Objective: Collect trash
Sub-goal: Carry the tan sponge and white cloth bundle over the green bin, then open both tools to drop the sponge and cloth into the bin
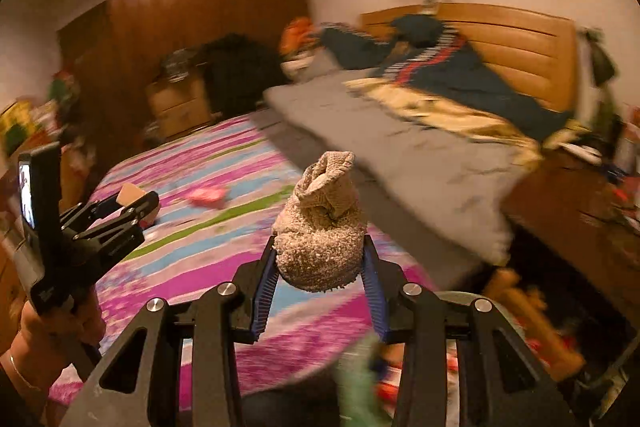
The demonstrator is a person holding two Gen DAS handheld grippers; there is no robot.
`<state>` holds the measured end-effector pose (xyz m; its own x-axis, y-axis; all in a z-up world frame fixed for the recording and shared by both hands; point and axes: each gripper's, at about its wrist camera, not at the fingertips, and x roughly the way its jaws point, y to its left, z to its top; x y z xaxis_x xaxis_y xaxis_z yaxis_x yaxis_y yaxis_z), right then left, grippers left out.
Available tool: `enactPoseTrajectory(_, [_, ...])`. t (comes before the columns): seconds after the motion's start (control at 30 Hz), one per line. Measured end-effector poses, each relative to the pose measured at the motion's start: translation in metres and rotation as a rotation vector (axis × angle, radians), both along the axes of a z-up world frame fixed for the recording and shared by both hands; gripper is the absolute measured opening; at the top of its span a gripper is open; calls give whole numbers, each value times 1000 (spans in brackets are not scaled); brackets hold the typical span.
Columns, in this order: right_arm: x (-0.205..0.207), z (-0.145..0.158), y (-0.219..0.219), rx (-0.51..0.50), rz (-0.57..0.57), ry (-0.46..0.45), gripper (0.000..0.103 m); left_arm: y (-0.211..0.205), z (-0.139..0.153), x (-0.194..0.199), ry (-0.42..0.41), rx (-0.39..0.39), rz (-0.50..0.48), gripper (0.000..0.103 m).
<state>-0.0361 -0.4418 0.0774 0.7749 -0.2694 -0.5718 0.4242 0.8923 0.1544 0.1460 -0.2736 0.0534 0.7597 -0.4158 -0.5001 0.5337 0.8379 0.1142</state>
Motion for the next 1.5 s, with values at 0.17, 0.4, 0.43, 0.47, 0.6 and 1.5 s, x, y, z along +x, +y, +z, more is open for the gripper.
enactPoseTrajectory(0.17, [-57,1,-59,-3,-162,23,41,-76,-4,-31,15,27,-198,47])
enactPoseTrajectory(0.4, [-105,-17,-108,-7,-287,81,41,-159,-26,-74,54,97,-434,48])
enactPoseTrajectory(0.43, [-109,-20,-110,-9,-296,91,41,-166,-28,-79,56,104,-456,48])
enactPoseTrajectory(0.47, [-115,-25,-113,-6,-309,105,41,-173,-31,-84,56,112,-480,48])
enactPoseTrajectory(0.6, [-122,-42,-115,15,-334,131,41,-195,-44,-97,78,143,-557,49])
enactPoseTrajectory(1.5, [-132,-110,-101,130,-306,214,41,-206,-93,-102,269,167,-650,49])
